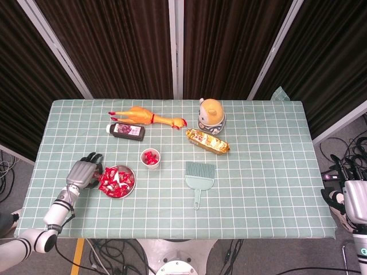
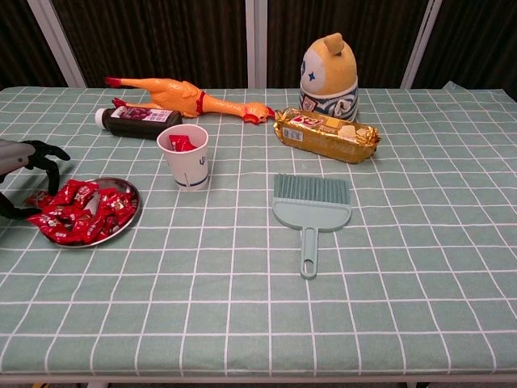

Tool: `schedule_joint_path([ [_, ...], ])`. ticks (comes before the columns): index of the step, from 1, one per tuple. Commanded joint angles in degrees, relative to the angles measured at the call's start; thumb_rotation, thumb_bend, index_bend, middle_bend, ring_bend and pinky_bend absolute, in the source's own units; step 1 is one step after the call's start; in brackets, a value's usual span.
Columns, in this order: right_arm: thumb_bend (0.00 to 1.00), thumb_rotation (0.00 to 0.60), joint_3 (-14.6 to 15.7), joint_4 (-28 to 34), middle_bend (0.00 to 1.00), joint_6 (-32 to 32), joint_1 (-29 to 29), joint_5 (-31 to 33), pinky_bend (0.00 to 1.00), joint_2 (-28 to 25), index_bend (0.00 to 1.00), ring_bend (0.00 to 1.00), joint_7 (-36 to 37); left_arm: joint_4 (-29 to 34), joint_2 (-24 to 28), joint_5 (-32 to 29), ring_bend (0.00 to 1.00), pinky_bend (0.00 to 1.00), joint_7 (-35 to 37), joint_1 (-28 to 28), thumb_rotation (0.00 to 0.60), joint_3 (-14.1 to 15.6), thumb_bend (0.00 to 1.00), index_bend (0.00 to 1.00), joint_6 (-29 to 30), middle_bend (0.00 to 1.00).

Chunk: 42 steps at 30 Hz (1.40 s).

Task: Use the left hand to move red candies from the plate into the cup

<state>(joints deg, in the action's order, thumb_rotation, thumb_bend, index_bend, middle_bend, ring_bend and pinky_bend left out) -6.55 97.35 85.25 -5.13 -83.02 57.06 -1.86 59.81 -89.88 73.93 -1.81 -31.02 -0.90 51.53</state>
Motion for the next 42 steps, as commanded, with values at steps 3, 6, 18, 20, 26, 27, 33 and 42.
schedule_joint_path([
  [3,0.21,0.6,0.0,0.1,0.31,-0.1,0.0,0.1,0.26,0.0,0.09,0.1,-0.1,-0.1,0.0,0.1,0.08,0.23,0.4,0.0,0.6,-0.2,0.34,0.55,-0.7,0.19],
  [6,0.21,0.6,0.0,0.1,0.31,-0.1,0.0,0.1,0.26,-0.1,0.09,0.1,-0.1,-0.3,0.1,0.0,0.08,0.23,0.8,0.0,0.6,-0.4,0.35,0.55,-1.2,0.19],
  [18,0.21,0.6,-0.1,0.4,0.31,0.2,0.0,-0.1,0.26,-0.2,0.09,0.1,-0.3,-1.8,-0.2,0.6,0.11,0.33,4.5,0.7,0.6,-0.9,0.4,0.59,-1.6,0.27],
  [20,0.21,0.6,0.0,0.5,0.31,0.3,0.1,-0.2,0.26,-0.2,0.09,0.1,-0.4,-1.6,0.1,0.9,0.11,0.33,5.0,0.8,0.6,-1.0,0.4,0.6,-1.2,0.28],
  [26,0.21,0.6,-0.1,0.4,0.31,0.7,0.2,-0.4,0.26,-0.3,0.09,0.1,-0.3,2.1,2.4,2.5,0.12,0.34,4.9,1.4,0.6,-2.0,0.4,0.6,2.9,0.28],
  [27,0.21,0.6,-0.1,0.4,0.31,0.7,0.2,-0.4,0.26,-0.3,0.09,0.1,-0.3,3.1,3.0,2.8,0.12,0.34,4.7,1.3,0.6,-2.3,0.4,0.61,3.6,0.28],
  [33,0.21,0.6,-0.1,0.0,0.31,0.6,0.2,-0.4,0.26,-0.3,0.09,0.1,0.3,11.0,6.0,6.4,0.12,0.34,1.1,-1.0,0.6,-4.4,0.4,0.61,7.7,0.28],
  [42,0.21,0.6,-0.1,-0.7,0.31,0.5,0.3,-0.2,0.26,-0.4,0.09,0.1,1.1,18.2,5.9,9.0,0.12,0.33,-1.5,-8.1,0.6,-8.3,0.41,0.6,5.4,0.27],
])
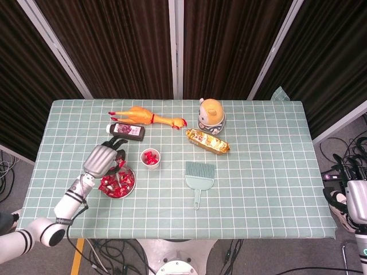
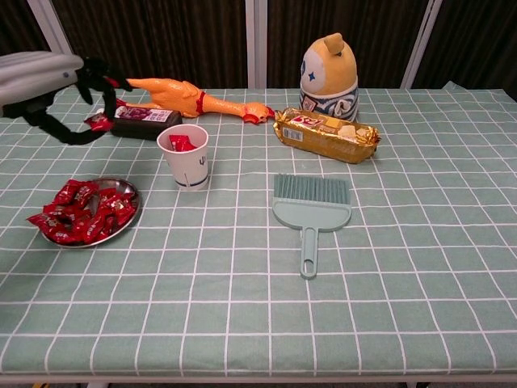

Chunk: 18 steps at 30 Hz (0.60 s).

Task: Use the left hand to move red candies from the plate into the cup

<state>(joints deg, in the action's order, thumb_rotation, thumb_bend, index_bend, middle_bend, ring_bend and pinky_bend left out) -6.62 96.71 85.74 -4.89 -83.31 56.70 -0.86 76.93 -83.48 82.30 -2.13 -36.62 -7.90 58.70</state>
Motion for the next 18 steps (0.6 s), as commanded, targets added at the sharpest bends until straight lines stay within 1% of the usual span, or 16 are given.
schedule_joint_path([
  [1,0.21,0.6,0.0,-0.2,0.31,0.0,0.1,0.1,0.26,0.0,0.09,0.1,0.2,0.9,-1.1,0.3,0.12,0.33,-1.6,-3.6,0.6,-1.7,0.41,0.6,-2.9,0.27],
  [4,0.21,0.6,0.0,-0.5,0.31,0.1,0.2,0.2,0.26,0.0,0.09,0.1,0.6,0.0,-2.8,-0.8,0.12,0.33,-3.2,-5.8,0.6,-2.5,0.41,0.6,-5.2,0.27],
  [11,0.21,0.6,0.0,-1.0,0.31,0.1,0.4,0.7,0.26,0.0,0.09,0.1,1.1,-1.8,-5.1,-5.1,0.12,0.31,-7.1,-9.0,0.6,-3.4,0.4,0.57,-9.4,0.26],
  [13,0.21,0.6,-0.1,-1.1,0.31,-0.1,0.4,0.8,0.26,0.0,0.09,0.1,1.2,-2.5,-5.7,-6.7,0.12,0.3,-8.2,-9.6,0.6,-3.8,0.4,0.53,-10.3,0.25],
  [16,0.21,0.6,-0.2,-1.2,0.31,-0.3,0.2,1.0,0.26,0.1,0.09,0.1,1.2,-2.5,-5.9,-8.3,0.12,0.29,-9.6,-10.4,0.6,-4.0,0.4,0.44,-11.2,0.24],
  [18,0.21,0.6,-0.3,-1.3,0.31,-0.4,0.1,1.1,0.26,0.1,0.09,0.1,1.2,-1.8,-5.8,-8.8,0.12,0.29,-10.0,-10.6,0.6,-3.8,0.4,0.42,-11.6,0.24],
])
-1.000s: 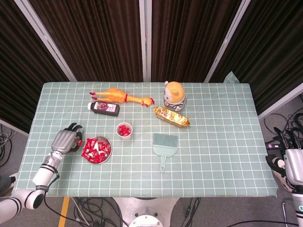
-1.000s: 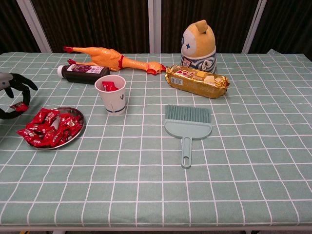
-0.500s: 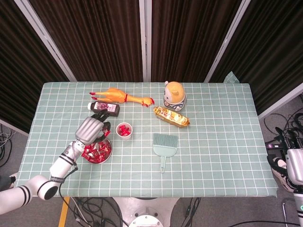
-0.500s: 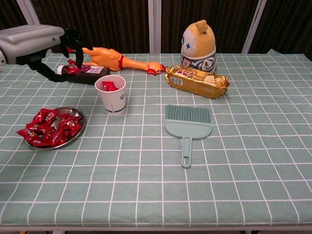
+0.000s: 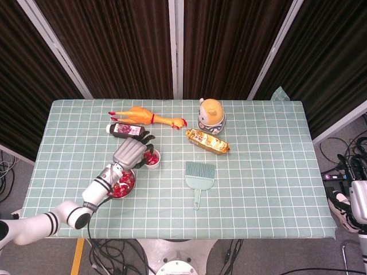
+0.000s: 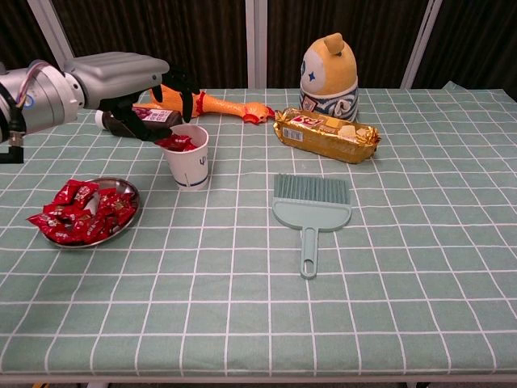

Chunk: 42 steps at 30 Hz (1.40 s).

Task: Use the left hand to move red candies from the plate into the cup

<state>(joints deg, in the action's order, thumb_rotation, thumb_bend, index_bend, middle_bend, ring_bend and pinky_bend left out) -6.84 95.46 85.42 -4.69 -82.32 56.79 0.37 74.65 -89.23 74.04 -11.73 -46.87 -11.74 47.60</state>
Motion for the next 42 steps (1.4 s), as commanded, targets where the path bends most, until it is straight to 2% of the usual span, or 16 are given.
schedule_joint_path([
  [1,0.21,0.6,-0.1,-0.1,0.31,-0.2,-0.1,0.1,0.26,0.1,0.09,0.1,0.0,0.8,0.1,-0.8,0.12,0.29,-0.6,-0.5,0.6,0.2,0.4,0.41,-0.7,0.23],
  [3,0.21,0.6,-0.1,-0.2,0.31,-0.4,-0.2,0.1,0.26,0.2,0.09,0.1,0.2,1.6,0.4,-1.3,0.11,0.29,-0.8,-0.6,0.6,0.3,0.39,0.37,-0.7,0.22],
  [7,0.21,0.6,-0.2,-0.4,0.31,-0.5,-0.4,0.1,0.26,0.3,0.09,0.1,0.3,4.5,1.8,-0.1,0.11,0.29,1.3,1.5,0.6,0.1,0.37,0.29,4.1,0.21],
  [12,0.21,0.6,-0.1,-0.4,0.31,-0.5,-0.5,-0.2,0.26,0.3,0.09,0.1,0.4,8.8,5.8,2.4,0.11,0.29,4.9,5.8,0.6,1.5,0.36,0.28,10.4,0.21],
  [18,0.21,0.6,-0.1,-0.4,0.31,-0.5,-0.6,-0.7,0.27,0.2,0.09,0.1,0.6,11.6,10.6,3.7,0.11,0.29,7.5,11.3,0.6,5.8,0.33,0.32,14.1,0.21],
  [24,0.21,0.6,0.1,-0.3,0.31,-0.6,-0.8,-1.3,0.27,0.3,0.09,0.1,0.6,9.1,11.0,5.7,0.11,0.29,7.7,14.8,0.6,11.2,0.31,0.4,14.1,0.21],
  [28,0.21,0.6,0.2,-0.1,0.31,-0.5,-0.9,-1.6,0.27,0.2,0.09,0.1,0.4,5.8,9.7,8.3,0.11,0.28,6.4,16.4,0.6,14.3,0.27,0.4,14.4,0.21],
  [42,0.21,0.6,0.2,0.5,0.31,0.0,-0.7,-1.7,0.27,0.1,0.09,0.1,0.0,-2.9,6.6,12.6,0.11,0.27,5.0,18.1,0.6,17.0,0.26,0.45,14.4,0.21],
])
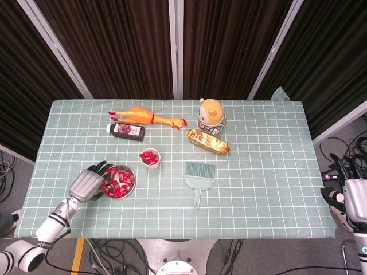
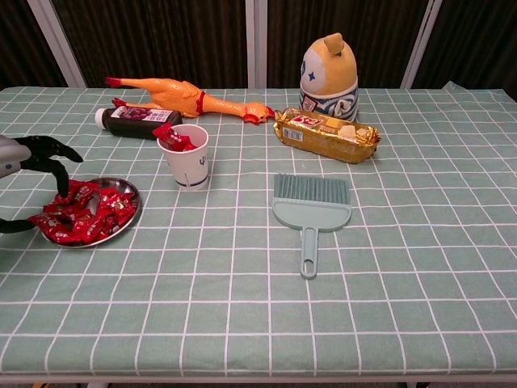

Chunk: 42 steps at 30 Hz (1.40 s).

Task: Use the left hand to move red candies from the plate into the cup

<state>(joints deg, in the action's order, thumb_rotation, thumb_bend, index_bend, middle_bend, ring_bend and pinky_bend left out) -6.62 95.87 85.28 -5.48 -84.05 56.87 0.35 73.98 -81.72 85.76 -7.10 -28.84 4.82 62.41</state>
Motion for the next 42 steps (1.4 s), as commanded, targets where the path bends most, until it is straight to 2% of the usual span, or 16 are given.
schedule_joint_path([
  [1,0.21,0.6,0.0,0.0,0.31,0.1,0.1,0.0,0.27,0.0,0.09,0.1,0.0,-2.9,-1.2,1.0,0.11,0.27,0.5,0.1,0.6,0.5,0.26,0.45,-0.6,0.21],
  [13,0.21,0.6,0.1,0.1,0.31,0.2,0.2,0.2,0.27,0.1,0.09,0.1,-0.3,-6.2,-2.9,1.0,0.11,0.27,3.5,-0.6,0.6,0.2,0.31,0.49,-3.8,0.21],
  [26,0.21,0.6,0.1,0.9,0.31,0.5,0.4,0.1,0.27,-0.1,0.09,0.1,-0.9,-5.1,-2.2,0.3,0.11,0.27,5.0,-0.9,0.6,-0.4,0.35,0.52,-5.8,0.21],
  [42,0.21,0.6,0.1,0.9,0.31,0.4,0.4,0.2,0.27,-0.2,0.09,0.1,-0.9,-5.1,-2.2,-0.1,0.11,0.28,7.7,-0.8,0.6,-1.3,0.38,0.61,-5.9,0.24],
])
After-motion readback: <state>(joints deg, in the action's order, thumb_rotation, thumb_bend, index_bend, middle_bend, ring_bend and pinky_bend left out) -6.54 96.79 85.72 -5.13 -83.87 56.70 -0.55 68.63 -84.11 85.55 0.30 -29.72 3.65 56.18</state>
